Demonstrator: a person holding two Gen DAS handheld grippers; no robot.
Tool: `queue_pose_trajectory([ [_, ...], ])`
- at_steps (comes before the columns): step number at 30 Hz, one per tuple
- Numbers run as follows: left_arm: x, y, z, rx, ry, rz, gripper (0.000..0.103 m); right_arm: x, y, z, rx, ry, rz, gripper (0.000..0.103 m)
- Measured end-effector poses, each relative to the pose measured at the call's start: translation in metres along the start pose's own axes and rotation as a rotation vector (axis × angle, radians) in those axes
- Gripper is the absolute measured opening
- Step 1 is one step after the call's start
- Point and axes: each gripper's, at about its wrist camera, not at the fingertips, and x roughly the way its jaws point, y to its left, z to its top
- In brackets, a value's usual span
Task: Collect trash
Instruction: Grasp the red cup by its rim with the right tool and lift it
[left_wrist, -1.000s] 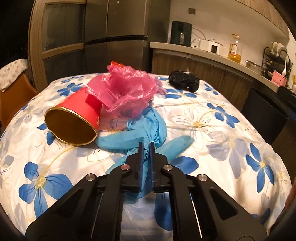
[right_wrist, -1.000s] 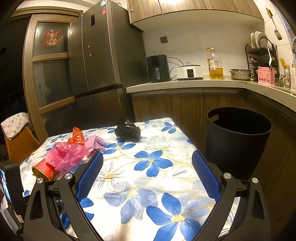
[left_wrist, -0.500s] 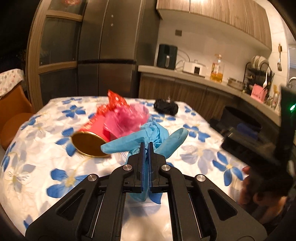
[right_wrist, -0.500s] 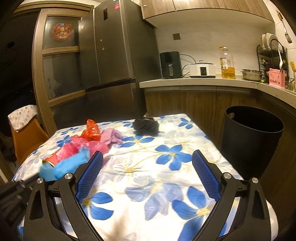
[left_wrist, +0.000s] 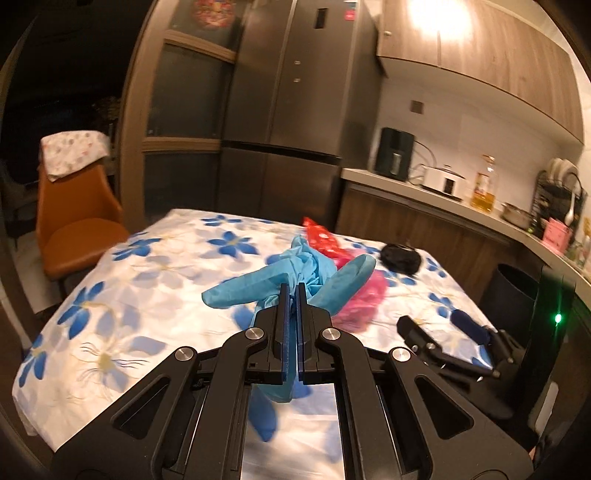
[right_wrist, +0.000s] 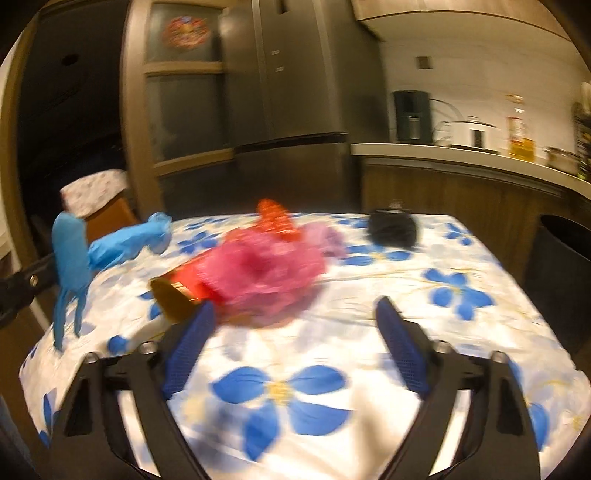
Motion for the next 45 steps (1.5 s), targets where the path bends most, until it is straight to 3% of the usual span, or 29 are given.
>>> queue_pose_trajectory([
  [9,0.004,0.032,0.008,-0.044,-0.005,0.038,0.002,0.048,0.052,0.0,-0.123,0.089,0.081,0.052],
  [16,0.01,0.047,0.008,-0.07,0.009,0.049,0.002,0.08,0.066,-0.004,-0.16,0.209,0.076,0.031],
  [18,0.011,0.049,0.007,-0.07,0.014,0.052,0.002,0.085,0.067,-0.005,-0.162,0.233,0.071,0.018],
  [21,0.01,0.05,0.006,-0.07,0.017,0.054,0.002,0.089,0.068,-0.007,-0.167,0.249,0.064,0.01],
  [29,0.004,0.048,0.009,-0.063,0.002,0.061,0.002,0.062,0.068,0.001,-0.183,0.164,0.096,0.005],
  [45,-0.01,0.023,0.013,-0.03,-0.018,0.054,0.002,0.0,0.038,0.004,-0.127,0.088,0.162,0.005],
])
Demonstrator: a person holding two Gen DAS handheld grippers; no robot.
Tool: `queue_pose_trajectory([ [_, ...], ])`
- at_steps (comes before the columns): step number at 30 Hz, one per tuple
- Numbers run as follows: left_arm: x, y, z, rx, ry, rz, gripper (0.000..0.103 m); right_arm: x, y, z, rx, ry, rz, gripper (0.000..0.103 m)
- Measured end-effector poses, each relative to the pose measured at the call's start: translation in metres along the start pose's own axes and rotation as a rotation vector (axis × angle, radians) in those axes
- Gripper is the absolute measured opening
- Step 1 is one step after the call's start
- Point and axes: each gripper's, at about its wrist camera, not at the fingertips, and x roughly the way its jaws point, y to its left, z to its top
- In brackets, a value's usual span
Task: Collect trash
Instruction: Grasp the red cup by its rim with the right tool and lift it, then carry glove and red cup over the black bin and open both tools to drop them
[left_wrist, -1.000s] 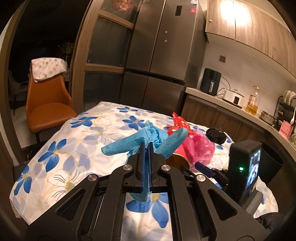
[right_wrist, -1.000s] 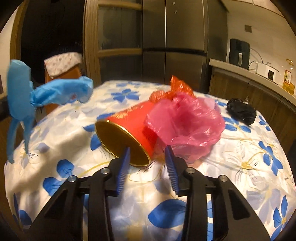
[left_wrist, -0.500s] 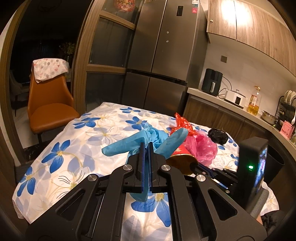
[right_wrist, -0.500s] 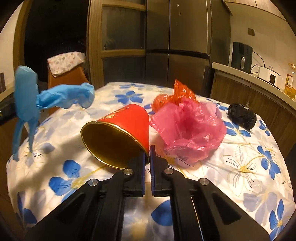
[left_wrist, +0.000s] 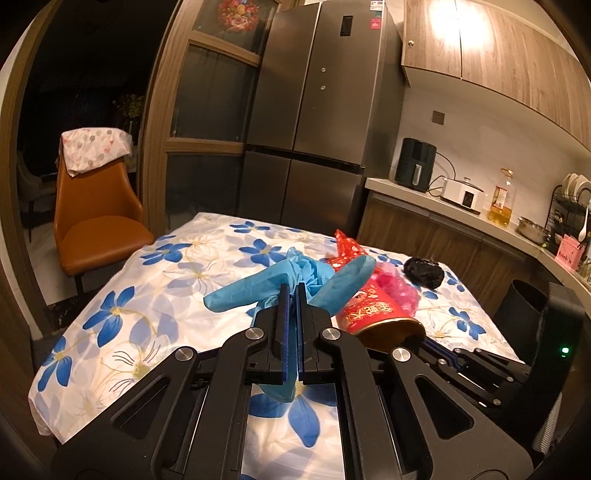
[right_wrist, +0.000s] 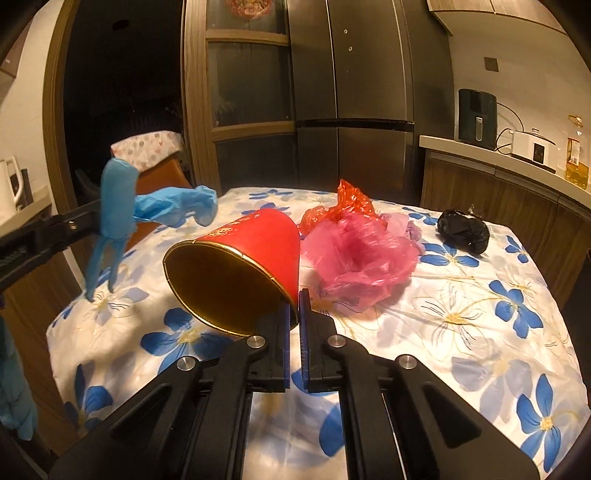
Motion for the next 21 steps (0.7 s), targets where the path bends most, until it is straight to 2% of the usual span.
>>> queue_pose_trajectory([
  [10,-0.005,-0.037,0.003,0.047,-0.008,-0.043,0.002,-0.034,-0.028,-0.001,0.048,-0.058,-0.034,0.005],
  [21,0.012,-0.1,0.002,0.121,0.001,-0.148,0.002,-0.07,-0.084,-0.004,0.123,-0.115,-0.155,0.005],
])
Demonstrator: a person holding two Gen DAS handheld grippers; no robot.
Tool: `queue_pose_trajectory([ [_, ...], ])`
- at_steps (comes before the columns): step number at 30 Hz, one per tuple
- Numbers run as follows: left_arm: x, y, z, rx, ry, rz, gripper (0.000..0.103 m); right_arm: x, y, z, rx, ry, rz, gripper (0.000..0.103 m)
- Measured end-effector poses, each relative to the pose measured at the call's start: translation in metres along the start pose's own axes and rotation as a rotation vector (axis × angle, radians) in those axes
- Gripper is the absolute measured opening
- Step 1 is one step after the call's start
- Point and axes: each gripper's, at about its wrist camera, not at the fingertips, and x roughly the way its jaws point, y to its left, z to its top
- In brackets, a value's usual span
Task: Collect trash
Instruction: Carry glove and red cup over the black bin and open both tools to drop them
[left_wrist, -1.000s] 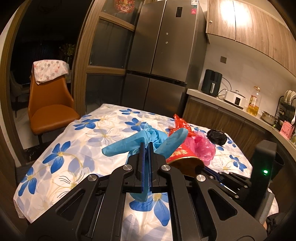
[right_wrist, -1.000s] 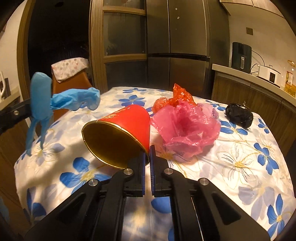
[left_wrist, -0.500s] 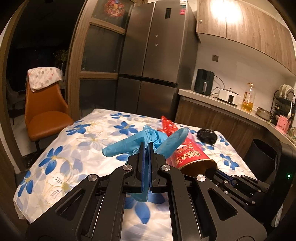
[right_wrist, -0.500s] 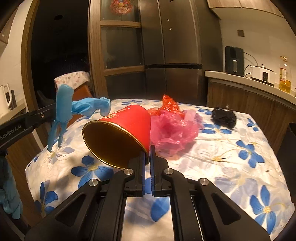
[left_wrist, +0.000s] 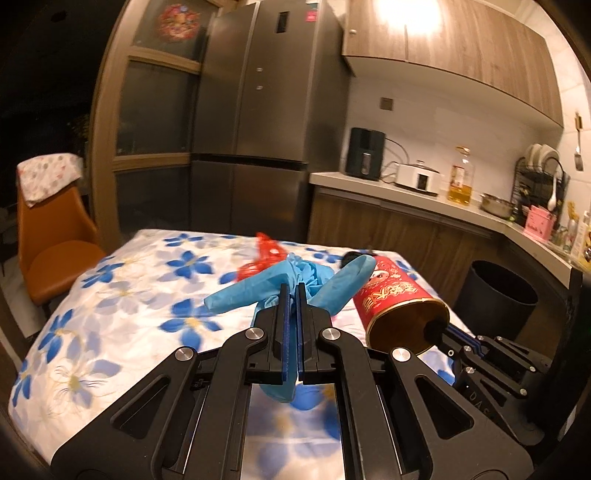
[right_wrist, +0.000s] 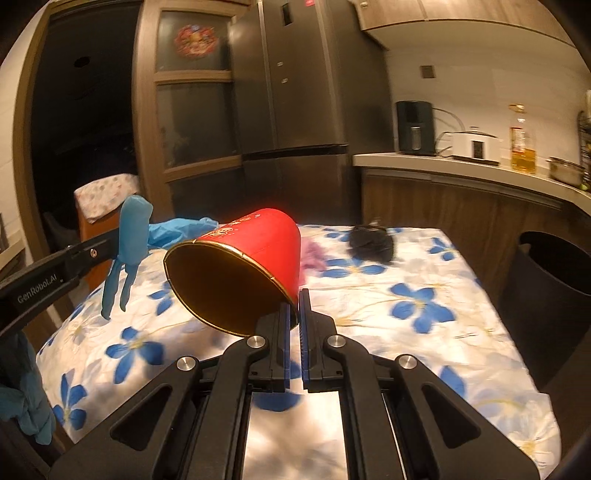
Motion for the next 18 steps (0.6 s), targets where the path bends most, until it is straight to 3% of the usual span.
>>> queue_pose_trajectory([
  [18,0.049,-0.108,0.007,0.104,0.018,-0.184,0.002,-0.038,-0.102,0.01,0.116,-0.071,-0.232,0.005],
])
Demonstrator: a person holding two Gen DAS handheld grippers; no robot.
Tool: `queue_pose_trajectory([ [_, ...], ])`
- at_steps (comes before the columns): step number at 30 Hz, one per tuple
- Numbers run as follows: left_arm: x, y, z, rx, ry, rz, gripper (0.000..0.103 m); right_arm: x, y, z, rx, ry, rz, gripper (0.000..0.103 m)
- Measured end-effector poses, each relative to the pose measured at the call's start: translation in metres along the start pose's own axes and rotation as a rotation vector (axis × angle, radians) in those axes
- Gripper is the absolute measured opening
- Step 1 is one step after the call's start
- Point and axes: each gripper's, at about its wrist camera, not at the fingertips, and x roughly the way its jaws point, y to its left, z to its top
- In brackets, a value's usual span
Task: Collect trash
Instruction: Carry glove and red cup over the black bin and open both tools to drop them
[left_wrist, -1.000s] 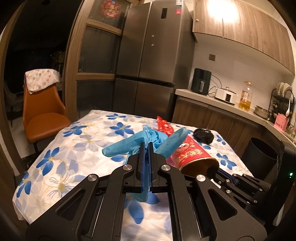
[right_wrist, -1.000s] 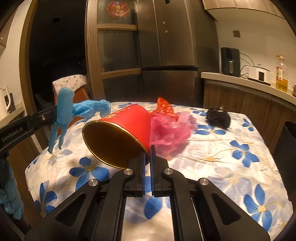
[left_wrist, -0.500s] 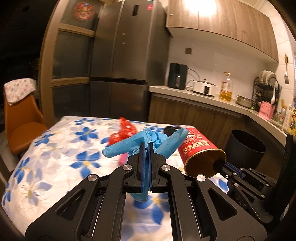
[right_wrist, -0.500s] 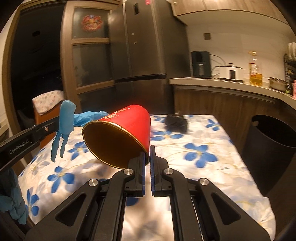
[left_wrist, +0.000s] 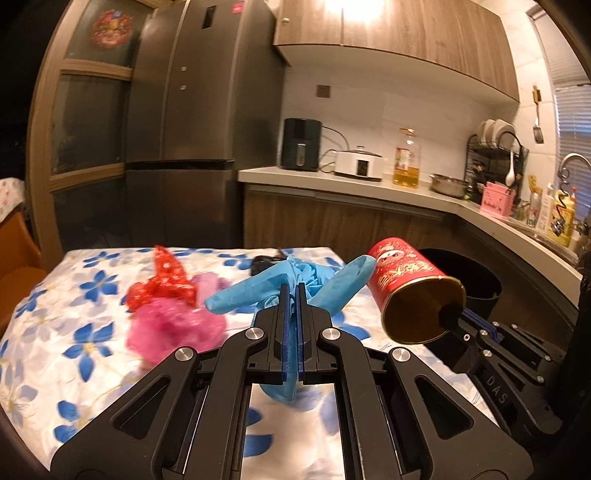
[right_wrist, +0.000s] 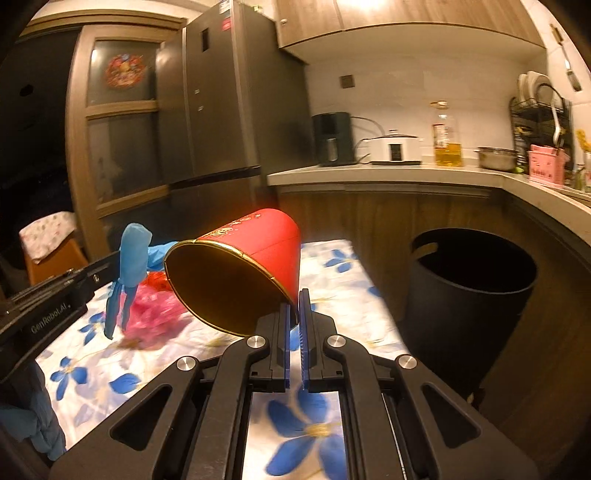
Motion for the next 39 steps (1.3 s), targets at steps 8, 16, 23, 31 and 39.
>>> queue_pose_trajectory([
  [8,0.025,-0.043,0.008,0.046,0.006,-0.077,0.002,-0.009,-0.037,0.008,0.036,-0.024,-0.089,0.005],
  [16,0.044,-0.085,0.022,0.069,-0.016,-0.154,0.002,-0.02,-0.08,0.02,0.083,-0.069,-0.198,0.005],
  [23,0.063,-0.125,0.035,0.095,-0.053,-0.216,0.002,-0.025,-0.117,0.032,0.115,-0.106,-0.309,0.005],
  [31,0.096,-0.169,0.046,0.122,-0.057,-0.272,0.002,-0.017,-0.15,0.04,0.146,-0.126,-0.392,0.005],
  [39,0.128,-0.2,0.051,0.121,-0.045,-0.328,0.002,-0.004,-0.176,0.045,0.169,-0.125,-0.442,0.005],
])
